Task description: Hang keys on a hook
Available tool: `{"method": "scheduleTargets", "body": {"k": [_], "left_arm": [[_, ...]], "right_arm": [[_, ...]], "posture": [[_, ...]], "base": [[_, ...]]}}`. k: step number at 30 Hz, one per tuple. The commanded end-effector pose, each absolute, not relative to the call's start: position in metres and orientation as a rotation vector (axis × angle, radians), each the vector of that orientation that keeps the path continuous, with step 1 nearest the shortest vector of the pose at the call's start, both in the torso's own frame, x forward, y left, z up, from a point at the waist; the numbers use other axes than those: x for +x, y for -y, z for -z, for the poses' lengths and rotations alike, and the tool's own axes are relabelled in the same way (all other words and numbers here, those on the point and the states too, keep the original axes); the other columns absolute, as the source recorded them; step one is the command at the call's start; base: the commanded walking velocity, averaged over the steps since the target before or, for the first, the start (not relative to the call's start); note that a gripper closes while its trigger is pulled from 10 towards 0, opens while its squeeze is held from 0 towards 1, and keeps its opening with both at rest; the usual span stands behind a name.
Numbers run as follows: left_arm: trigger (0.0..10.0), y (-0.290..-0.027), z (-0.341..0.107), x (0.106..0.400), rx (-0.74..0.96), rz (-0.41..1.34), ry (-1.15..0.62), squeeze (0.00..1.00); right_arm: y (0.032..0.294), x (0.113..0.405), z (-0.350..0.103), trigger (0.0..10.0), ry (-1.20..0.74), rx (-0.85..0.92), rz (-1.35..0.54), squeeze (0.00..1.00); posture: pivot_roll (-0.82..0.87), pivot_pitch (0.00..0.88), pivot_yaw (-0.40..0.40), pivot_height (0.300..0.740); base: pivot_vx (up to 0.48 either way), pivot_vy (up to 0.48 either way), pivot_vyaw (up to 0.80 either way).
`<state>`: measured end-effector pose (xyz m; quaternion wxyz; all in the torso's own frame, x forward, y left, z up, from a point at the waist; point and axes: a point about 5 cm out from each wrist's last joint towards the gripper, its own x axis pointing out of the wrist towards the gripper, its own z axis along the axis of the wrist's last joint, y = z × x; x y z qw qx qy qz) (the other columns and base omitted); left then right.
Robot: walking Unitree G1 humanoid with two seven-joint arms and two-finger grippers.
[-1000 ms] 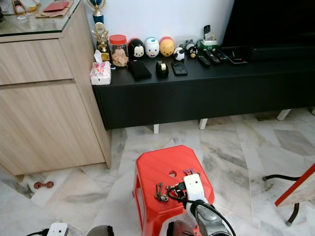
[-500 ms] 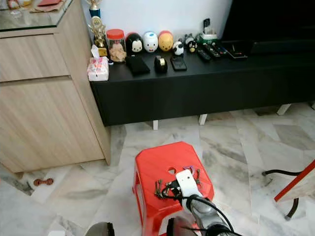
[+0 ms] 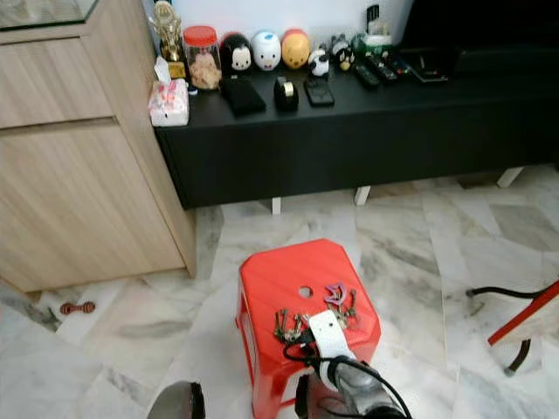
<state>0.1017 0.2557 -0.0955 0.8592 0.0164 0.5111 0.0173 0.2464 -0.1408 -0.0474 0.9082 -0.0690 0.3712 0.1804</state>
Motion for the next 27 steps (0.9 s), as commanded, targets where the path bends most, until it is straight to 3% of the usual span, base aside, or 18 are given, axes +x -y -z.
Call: {"method": "scheduleTargets", "body": {"k": [1,27], "left_arm": [[10.0,-0.259,0.096,0.094,0.046,-0.036,-1.087,0.0],[10.0,-0.256,0.095,0.102,0.069,0.009,-1.083,0.0]], "right_arm": [[0.145,0.243,0.05,10.0,-0.784,-0.157,-0.358,0.0],[0.136,0.252,0.039,10.0,-0.641,-0.074,-0.408,0.0]], "posture": [[0.04,0.163,-0.046,0.625],[0.02,0.138,-0.05,0.625]], "base": [[0.0,0.0,0.0],[0.0,0.0,0.0]]}}
